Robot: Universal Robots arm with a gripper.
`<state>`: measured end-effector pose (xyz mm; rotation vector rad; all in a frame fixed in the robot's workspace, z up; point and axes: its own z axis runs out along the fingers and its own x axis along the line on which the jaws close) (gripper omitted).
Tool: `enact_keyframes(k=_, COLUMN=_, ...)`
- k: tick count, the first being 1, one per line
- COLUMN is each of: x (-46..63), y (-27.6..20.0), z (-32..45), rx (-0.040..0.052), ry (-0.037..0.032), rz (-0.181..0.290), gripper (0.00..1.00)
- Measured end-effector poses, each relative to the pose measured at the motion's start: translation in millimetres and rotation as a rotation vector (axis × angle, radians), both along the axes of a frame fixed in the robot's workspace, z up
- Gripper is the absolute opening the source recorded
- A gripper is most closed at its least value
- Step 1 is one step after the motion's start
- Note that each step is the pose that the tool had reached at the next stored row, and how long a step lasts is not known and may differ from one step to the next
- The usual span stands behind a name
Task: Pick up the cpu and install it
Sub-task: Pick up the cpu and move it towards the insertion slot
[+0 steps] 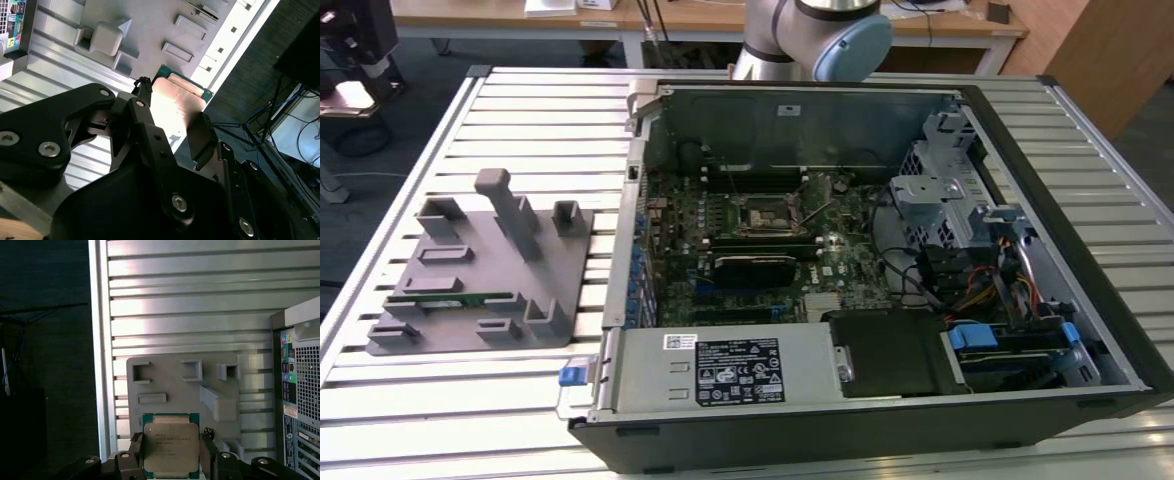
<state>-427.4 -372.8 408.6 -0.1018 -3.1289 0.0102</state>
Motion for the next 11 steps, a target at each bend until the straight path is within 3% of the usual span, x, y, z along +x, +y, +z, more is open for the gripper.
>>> enact_keyframes(k=11, x=4.4, y=0.0, z=0.0, rx=0.0, ry=0.0, rz=0.0, gripper=0.53)
